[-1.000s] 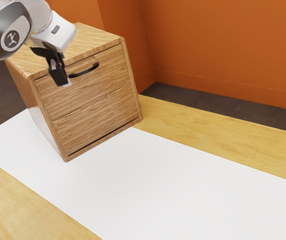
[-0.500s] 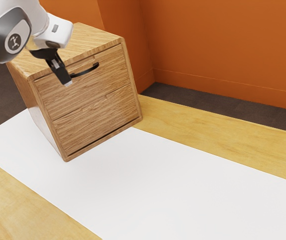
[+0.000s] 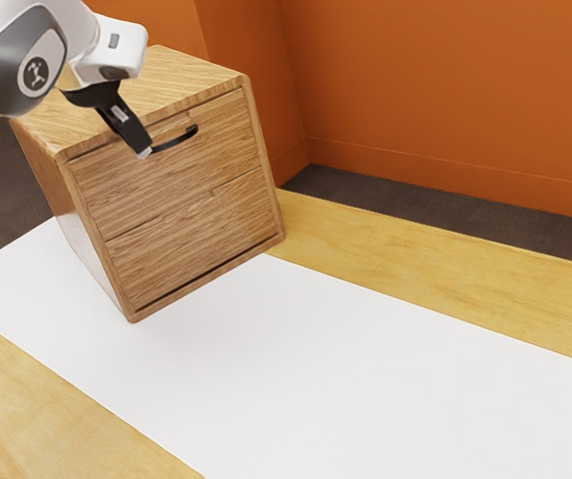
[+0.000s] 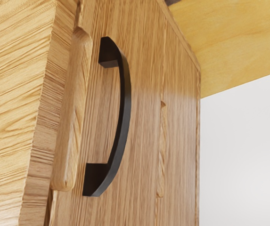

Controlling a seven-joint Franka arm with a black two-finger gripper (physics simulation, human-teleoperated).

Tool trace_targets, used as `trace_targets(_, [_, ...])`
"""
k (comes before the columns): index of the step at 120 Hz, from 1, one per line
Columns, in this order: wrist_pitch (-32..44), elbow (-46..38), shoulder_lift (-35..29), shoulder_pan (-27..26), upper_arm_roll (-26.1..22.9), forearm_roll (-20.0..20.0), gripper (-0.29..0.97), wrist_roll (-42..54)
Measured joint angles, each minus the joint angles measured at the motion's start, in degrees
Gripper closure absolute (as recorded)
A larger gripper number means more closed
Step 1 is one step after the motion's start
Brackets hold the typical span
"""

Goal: Pull the drawer handle with one arm to open the drawer

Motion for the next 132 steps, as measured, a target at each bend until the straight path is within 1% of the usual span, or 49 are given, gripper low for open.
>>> trace_targets(13, [0.08,0.81,0.75,-1.93,-0.14,0.31,0.0,-0.56])
trace_targets(30, [1.69,1.19,1.96,-5.79,0.43,0.18,0.0,-1.3])
trace_targets(39, [2.2,1.16,2.0,-7.3,1.46,0.1,0.0,-1.99])
trace_targets(57, [2.78,1.15,2.07,-5.37,1.95,-0.13,0.0,-3.16])
trace_targets(67, [3.06,1.25,2.89,-3.92,1.43,-0.41,0.0,-3.75])
trace_targets(92, [3.22,1.09,2.7,-6.16,1.47,-0.71,0.0,-5.1])
trace_targets(118, [3.09,0.99,2.66,-4.79,1.72,-0.74,0.0,-6.24])
trace_targets(132, [3.06,0.89,2.76,-4.97,1.92,-0.7,0.0,-6.7])
